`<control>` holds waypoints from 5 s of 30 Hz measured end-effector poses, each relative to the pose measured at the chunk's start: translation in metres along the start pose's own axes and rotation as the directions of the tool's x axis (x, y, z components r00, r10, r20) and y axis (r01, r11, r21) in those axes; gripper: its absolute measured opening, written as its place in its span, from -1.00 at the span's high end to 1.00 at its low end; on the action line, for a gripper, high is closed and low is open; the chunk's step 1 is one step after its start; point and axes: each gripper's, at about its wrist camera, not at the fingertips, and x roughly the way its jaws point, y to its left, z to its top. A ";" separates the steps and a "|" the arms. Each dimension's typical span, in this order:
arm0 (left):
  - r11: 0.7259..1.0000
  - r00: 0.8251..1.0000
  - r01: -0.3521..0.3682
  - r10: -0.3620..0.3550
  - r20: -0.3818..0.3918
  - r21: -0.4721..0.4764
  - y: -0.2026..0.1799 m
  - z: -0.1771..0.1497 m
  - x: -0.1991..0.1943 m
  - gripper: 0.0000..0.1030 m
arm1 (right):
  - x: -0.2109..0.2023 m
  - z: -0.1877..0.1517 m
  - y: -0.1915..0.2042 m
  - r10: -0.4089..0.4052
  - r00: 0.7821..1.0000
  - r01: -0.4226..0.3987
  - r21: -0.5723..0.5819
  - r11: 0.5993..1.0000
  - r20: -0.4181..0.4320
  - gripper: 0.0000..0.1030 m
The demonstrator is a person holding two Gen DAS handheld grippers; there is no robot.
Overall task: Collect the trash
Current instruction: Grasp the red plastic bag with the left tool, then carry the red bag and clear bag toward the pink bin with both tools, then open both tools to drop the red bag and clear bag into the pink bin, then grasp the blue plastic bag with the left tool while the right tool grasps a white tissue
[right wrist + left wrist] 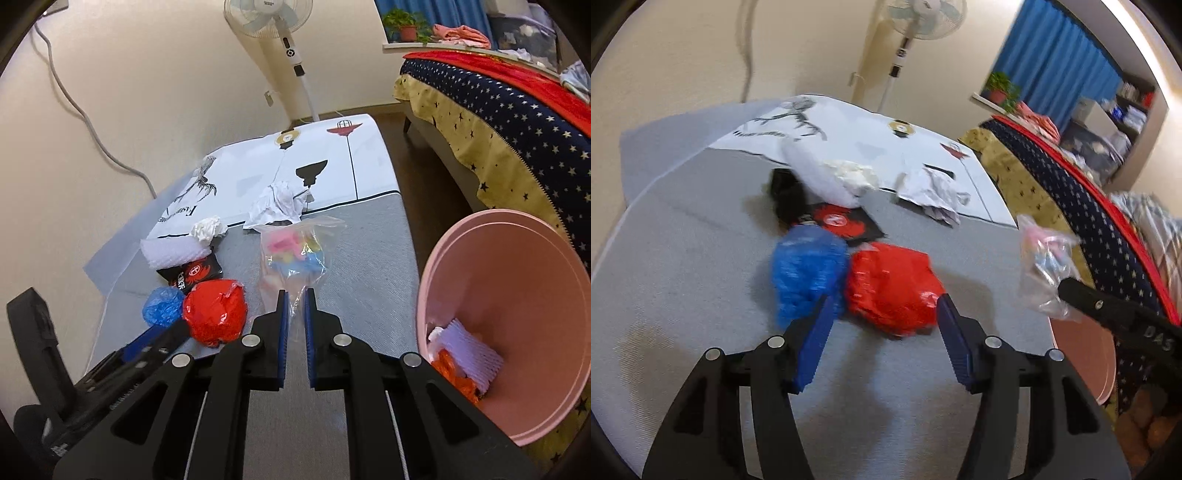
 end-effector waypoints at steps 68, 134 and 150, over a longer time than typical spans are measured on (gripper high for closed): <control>0.976 0.989 -0.013 -0.020 0.146 0.217 -0.104 -0.002 -0.059 0.08 | -0.123 0.000 -0.052 -0.244 0.952 0.247 0.006 0.969 0.187 0.83; 0.981 0.983 -0.014 -0.022 0.182 0.195 -0.108 0.003 -0.043 0.11 | -0.145 0.014 -0.069 -0.362 0.895 0.349 0.098 0.932 0.258 0.11; 0.966 0.954 -0.256 0.258 0.153 -0.032 0.010 0.016 -0.025 -0.27 | -0.071 0.021 -0.040 -0.210 0.947 0.207 0.039 0.978 0.242 0.15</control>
